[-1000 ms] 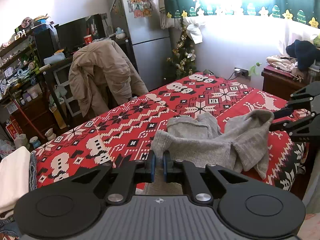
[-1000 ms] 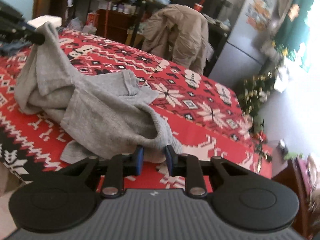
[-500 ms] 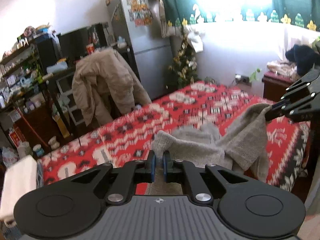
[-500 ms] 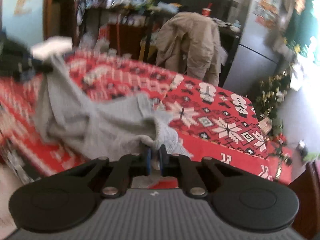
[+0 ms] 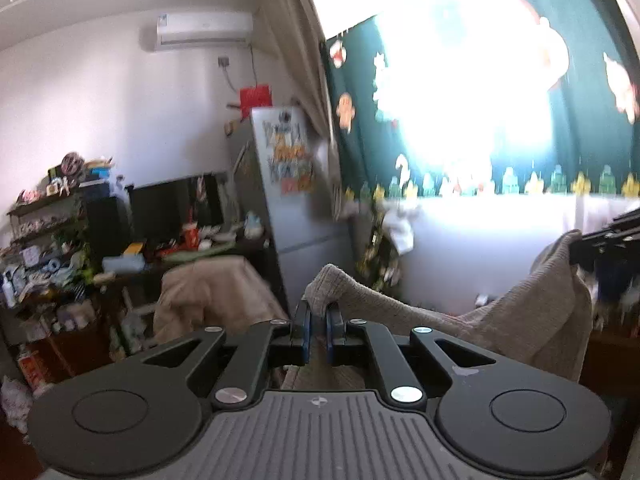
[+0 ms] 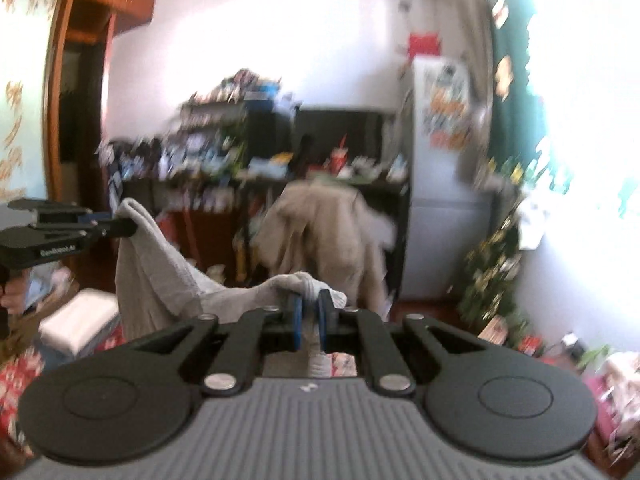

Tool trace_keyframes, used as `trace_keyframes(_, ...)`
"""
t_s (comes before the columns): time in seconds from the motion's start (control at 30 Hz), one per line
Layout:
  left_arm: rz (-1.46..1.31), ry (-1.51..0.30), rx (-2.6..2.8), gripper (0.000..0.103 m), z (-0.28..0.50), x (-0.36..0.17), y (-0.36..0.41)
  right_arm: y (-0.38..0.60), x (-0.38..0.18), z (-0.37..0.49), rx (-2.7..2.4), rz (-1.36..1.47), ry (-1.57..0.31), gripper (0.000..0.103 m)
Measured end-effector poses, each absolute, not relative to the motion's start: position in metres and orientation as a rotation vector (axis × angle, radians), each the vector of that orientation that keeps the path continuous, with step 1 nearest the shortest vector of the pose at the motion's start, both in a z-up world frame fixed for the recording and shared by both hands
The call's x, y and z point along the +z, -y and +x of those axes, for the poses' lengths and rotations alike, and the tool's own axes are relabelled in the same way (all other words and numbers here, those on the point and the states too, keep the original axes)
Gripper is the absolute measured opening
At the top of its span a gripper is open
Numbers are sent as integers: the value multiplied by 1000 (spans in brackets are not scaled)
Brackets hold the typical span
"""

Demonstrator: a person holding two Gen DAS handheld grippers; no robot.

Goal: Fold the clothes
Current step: 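Lift the grey shirt high with both grippers and shake it out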

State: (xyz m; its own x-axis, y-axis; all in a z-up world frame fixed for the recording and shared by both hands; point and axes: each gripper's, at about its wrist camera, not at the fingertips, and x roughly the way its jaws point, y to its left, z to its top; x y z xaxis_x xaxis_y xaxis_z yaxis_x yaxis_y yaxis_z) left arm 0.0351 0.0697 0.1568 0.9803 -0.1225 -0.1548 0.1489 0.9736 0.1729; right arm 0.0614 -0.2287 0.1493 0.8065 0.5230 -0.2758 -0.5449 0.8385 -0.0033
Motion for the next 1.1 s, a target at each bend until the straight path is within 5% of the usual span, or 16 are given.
trace_keyframes(0.33, 268, -116, -180, 7, 97, 218, -1, 286, 250, 65, 427, -80, -169, 8)
trace_keyframes(0.63, 89, -145, -344, 7, 132, 205, 33, 324, 288, 49, 445, -79, -173, 8)
trace_keyframes(0.87, -115, -297, -345, 7, 121, 119, -36, 260, 235, 37, 664, -77, -315, 8)
trace_keyframes(1.1, -316, -542, -242, 7, 89, -10, -143, 139, 112, 58, 872, -74, -555, 8)
